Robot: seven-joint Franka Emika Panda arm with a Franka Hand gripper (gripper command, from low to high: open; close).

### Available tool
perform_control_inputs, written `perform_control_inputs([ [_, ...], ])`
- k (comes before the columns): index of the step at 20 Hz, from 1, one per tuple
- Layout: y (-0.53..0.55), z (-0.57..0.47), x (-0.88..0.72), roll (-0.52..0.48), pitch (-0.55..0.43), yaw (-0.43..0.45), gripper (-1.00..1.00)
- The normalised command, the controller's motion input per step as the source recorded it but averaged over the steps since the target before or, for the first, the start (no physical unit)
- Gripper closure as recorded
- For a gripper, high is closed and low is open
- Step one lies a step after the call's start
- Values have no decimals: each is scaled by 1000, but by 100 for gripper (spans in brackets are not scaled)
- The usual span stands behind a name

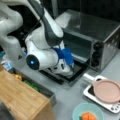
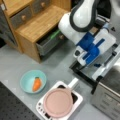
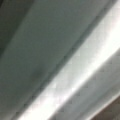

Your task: Open the microwave oven door. Pull out the microwave oven tray. Pick up the bowl. Place the bowl on the microwave tray.

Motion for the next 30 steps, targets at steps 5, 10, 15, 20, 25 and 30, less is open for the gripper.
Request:
perform_control_inputs([
  [5,42,-115,-90,-38,-14,-207,100],
  [10,-66,-118,-89,-21,-14,-173,100],
  [15,-68,-116,-98,-21,-23,-179,100],
  [20,-37,-115,-108,-22,-20,-186,100],
  [25,-7,-112,-122,-23,-15,-198,100],
  [30,-34,-90,-151,-35,-4,-193,100],
])
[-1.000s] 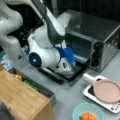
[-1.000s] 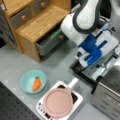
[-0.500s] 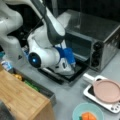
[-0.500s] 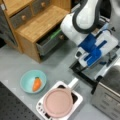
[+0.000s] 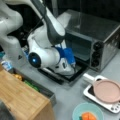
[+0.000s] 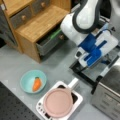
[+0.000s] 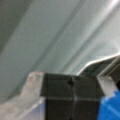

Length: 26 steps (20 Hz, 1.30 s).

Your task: Open the microwave oven door. Pull out the microwave oven tray. Pick up the bowl. Place the bowl on the microwave tray.

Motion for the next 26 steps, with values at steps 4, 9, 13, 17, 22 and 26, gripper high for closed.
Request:
perform_control_inputs([
  [4,-99,-59,-177,-65,11,-186,100],
  [9,-169,-16,-218,-101,44,-167,-100],
  [13,-91,3,-232,-84,35,-116,-100],
  [17,27,5,-207,-72,30,-85,-100],
  [22,101,-18,-146,-62,18,-77,-100],
  [26,134,-30,-117,-51,6,-112,-100],
])
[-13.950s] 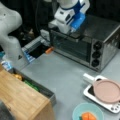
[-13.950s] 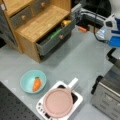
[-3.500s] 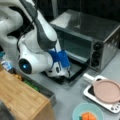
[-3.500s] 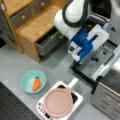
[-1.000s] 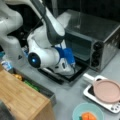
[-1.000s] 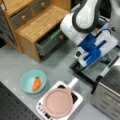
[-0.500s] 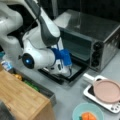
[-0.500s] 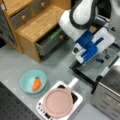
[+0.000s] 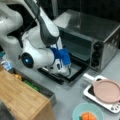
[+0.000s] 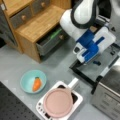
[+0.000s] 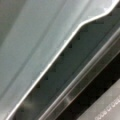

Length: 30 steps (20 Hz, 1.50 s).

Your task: Open the microwave oven door. Pull out the microwave oven tray. Pick up the bowl. Place the bowl on the microwave tray.

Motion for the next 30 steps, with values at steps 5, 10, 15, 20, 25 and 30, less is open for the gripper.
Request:
perform_control_inputs([
  [5,198,-68,-72,-39,-16,-180,-100],
  [10,262,-116,-40,-29,-32,-226,-100],
  [15,228,-145,-41,1,-38,-244,-100],
  [20,156,-137,-46,18,-21,-226,100],
  [25,39,-114,-54,32,-14,-214,100],
  [30,-7,-99,-71,37,-9,-203,100],
])
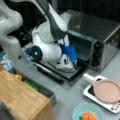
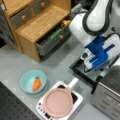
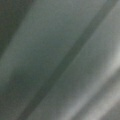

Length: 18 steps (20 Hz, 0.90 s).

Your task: Open the microwave oven door. Pull out the microwave oven tray. Pick up the bowl. Place the bowl on the microwave tray.

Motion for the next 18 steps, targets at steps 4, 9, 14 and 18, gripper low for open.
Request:
perform_control_inputs([
  [4,-17,-90,-70,33,-7,-204,100],
  [9,-13,-91,-72,31,-5,-209,100],
  [14,-13,-95,-77,27,-2,-213,100],
  [18,-24,-73,-99,29,3,-200,100],
])
